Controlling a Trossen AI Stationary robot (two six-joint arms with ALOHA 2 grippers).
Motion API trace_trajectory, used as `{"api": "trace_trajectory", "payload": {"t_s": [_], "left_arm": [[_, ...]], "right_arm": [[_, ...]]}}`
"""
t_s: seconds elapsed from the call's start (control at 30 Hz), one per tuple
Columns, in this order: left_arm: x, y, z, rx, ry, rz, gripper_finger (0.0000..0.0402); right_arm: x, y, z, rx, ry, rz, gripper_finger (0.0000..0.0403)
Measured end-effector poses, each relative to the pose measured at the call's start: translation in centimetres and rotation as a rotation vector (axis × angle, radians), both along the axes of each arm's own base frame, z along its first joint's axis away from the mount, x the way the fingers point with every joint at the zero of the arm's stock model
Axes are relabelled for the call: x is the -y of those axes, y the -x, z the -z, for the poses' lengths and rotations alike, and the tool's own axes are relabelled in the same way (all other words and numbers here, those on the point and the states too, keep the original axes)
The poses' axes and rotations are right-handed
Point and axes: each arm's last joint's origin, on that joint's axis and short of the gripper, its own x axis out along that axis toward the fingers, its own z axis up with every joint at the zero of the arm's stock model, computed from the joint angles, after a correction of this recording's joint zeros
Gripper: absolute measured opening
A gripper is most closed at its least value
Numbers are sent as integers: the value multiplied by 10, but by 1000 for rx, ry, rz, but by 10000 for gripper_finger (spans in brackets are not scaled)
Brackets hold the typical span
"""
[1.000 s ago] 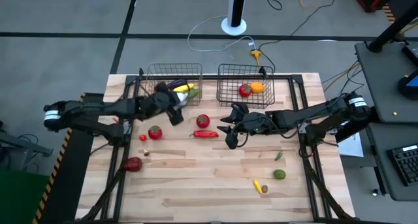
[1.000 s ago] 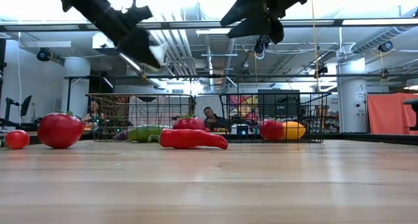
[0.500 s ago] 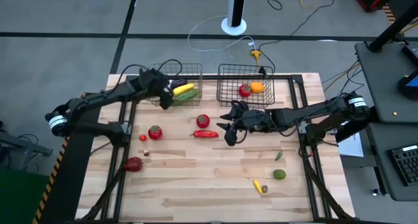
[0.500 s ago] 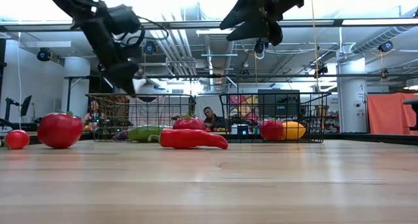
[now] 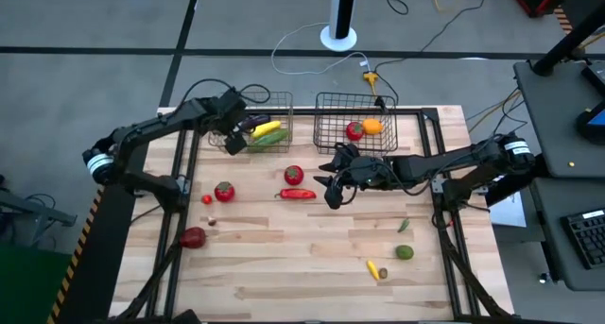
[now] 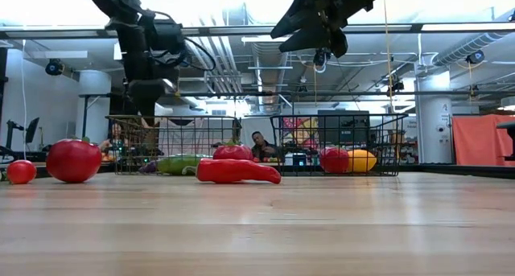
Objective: Sort produce into baskets
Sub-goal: Put the white garlic into the left wire basket
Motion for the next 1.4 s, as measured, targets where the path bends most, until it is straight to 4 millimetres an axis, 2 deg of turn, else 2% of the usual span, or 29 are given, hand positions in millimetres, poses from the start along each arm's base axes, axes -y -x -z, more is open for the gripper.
{"api": "trace_trajectory", "payload": {"t_s": [0.23,1.4], "left_arm": [[-7,7,14,-54,35,-10,250],[-9,3,16,0,58,15,262]], "right_arm": [[0,0,0,-3,10,-7,169],[0,0,0,-4,12,-7,169]]}}
